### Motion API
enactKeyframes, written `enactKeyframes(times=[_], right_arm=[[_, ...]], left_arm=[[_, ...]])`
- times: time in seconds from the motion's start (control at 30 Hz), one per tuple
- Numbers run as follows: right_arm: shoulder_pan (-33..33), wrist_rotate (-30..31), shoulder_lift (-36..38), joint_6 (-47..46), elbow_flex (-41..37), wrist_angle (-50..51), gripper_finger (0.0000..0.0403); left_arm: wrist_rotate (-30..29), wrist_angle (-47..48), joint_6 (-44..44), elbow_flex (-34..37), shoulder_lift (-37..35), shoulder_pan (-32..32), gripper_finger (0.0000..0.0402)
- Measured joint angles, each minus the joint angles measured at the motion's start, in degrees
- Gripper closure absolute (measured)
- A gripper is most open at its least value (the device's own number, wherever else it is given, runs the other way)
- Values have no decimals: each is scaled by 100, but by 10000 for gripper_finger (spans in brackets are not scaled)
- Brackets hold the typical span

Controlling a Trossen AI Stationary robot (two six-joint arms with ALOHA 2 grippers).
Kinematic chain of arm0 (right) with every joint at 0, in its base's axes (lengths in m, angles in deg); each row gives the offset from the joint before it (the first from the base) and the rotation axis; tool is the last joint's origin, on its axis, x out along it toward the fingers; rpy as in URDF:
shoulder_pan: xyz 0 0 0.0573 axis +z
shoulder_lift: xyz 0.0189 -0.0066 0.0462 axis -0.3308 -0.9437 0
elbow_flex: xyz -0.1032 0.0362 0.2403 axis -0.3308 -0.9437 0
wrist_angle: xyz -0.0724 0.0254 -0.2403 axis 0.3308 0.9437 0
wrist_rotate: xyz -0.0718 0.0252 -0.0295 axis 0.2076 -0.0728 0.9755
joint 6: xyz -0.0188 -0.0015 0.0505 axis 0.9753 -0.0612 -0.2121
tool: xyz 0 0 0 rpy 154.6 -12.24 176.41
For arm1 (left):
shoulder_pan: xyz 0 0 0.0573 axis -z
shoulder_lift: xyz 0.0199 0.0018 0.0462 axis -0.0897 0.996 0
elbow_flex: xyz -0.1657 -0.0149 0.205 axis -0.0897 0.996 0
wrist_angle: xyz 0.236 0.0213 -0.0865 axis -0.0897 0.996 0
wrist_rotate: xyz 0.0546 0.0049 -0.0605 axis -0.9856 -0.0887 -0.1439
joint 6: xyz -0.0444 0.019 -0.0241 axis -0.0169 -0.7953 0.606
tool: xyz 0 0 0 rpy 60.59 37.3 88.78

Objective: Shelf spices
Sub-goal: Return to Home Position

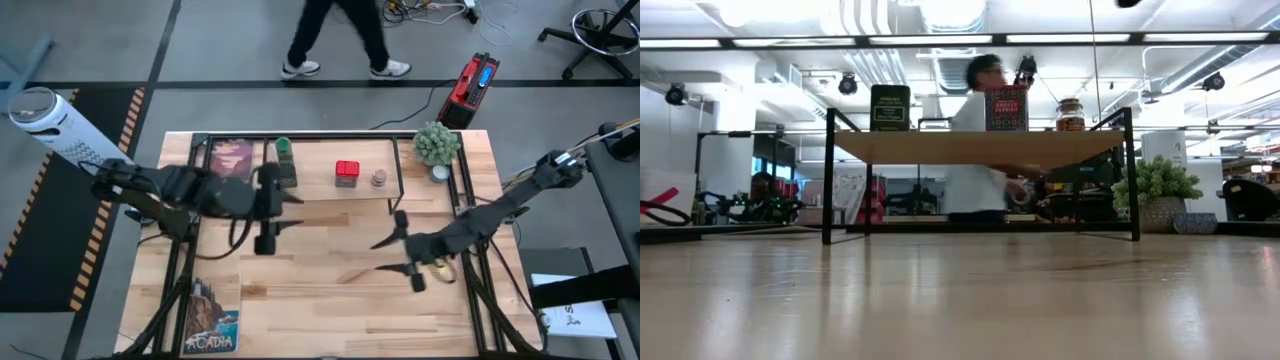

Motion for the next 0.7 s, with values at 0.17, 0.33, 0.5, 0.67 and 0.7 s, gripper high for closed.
enactKeyframes(times=[0.17,0.33,0.5,0.67,0.7], right_arm=[[102,-2,1046,-116,-818,-381,203],[100,0,1897,-447,-1568,-354,203],[100,173,2616,-441,-2387,-351,203],[98,1198,3111,-601,-3032,-209,203],[98,1411,3182,-646,-3119,-237,203]], left_arm=[[-6,-925,356,1272,-787,313,235],[-21,-2203,726,2794,-1642,395,246],[-101,-3439,933,4248,-2412,388,253],[-283,-4192,1080,5378,-3058,386,259],[-305,-4321,1140,5566,-3173,388,260]])
